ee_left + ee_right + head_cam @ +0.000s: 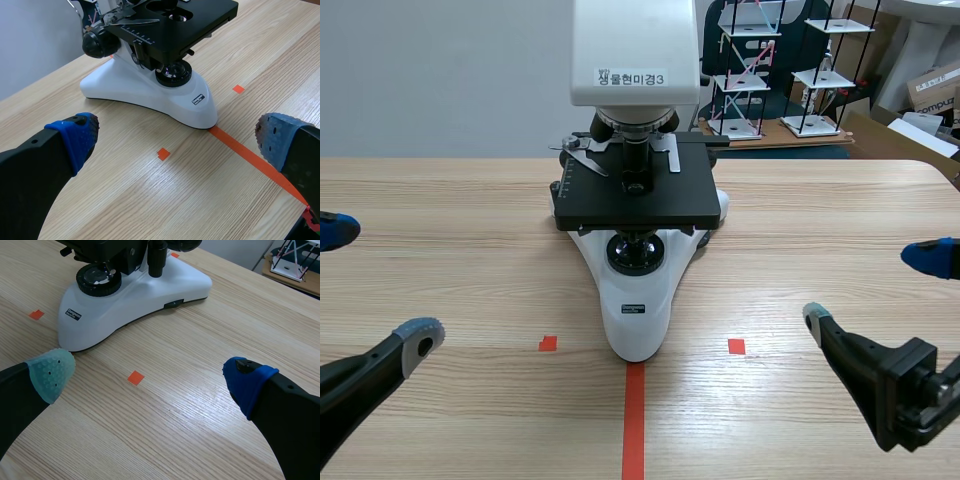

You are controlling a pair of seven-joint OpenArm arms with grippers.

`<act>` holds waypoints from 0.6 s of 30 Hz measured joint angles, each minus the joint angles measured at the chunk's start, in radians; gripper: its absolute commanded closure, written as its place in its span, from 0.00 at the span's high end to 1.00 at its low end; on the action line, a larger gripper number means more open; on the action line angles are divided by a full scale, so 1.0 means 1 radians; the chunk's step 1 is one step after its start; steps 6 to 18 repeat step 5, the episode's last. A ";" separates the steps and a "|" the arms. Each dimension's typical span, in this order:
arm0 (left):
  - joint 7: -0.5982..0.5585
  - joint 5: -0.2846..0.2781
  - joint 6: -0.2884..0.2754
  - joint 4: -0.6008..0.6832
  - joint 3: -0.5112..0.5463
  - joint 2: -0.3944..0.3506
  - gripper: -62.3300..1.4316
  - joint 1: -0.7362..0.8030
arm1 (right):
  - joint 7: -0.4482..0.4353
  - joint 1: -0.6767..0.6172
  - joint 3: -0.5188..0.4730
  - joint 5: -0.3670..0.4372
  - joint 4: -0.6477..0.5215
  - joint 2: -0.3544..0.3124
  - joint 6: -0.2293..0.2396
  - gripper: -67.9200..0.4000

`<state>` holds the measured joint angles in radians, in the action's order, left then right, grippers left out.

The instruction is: Return to the home posture

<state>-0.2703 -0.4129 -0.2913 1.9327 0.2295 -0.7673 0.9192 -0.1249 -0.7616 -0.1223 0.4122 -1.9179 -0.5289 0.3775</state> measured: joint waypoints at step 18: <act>0.000 0.000 0.000 0.000 0.000 0.000 1.00 0.000 | 0.000 0.000 0.000 0.000 0.000 0.000 0.000 1.00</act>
